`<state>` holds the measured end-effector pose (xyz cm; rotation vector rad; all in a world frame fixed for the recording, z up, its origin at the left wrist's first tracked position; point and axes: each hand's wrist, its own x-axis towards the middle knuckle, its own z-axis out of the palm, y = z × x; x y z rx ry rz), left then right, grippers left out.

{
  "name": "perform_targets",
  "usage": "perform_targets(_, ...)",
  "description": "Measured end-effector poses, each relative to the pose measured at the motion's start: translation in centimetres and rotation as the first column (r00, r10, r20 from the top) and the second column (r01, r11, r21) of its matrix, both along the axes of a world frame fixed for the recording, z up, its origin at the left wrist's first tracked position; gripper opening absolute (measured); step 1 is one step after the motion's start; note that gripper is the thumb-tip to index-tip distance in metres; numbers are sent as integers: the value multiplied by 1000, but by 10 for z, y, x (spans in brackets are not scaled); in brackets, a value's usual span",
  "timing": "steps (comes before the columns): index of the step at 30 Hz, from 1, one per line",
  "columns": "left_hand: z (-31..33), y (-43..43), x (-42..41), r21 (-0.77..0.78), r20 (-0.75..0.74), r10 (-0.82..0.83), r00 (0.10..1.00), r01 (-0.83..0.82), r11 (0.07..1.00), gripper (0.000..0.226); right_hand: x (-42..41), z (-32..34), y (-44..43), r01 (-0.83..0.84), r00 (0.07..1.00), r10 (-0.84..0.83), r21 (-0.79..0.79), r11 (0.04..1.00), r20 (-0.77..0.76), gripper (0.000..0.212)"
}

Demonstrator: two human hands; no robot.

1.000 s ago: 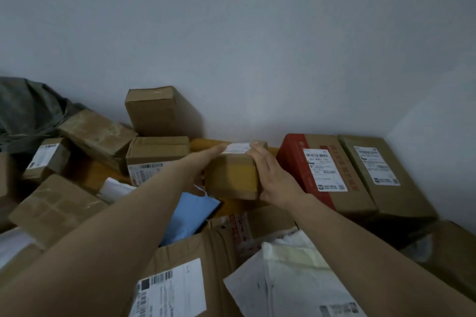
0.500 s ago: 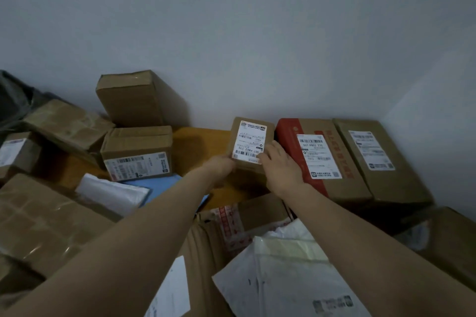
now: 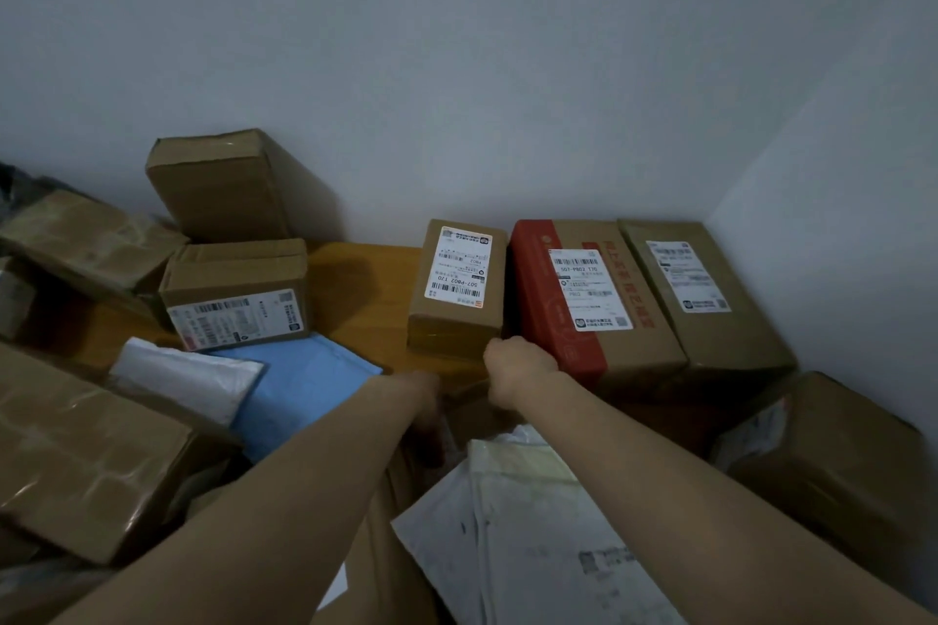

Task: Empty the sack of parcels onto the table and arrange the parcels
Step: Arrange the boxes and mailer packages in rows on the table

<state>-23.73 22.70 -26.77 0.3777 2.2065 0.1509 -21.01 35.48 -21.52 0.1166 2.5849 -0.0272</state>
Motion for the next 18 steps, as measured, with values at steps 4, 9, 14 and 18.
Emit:
perform_targets(4,-3,1,2,4,48,-4,999,4,1000,46,0,-3,1,-8,999,9,-31,999,41,39)
perform_targets(9,-4,1,7,-4,172,-6,985,7,1000,62,3,-6,4,-45,995,43,25,999,95,40)
perform_targets(14,-3,1,11,-45,206,-39,978,49,998,62,3,-5,3,-14,982,27,-72,997,186,46)
perform_targets(18,24,-7,1,8,223,-38,974,37,999,50,-2,15,10,165,966,-98,-281,946,238,70)
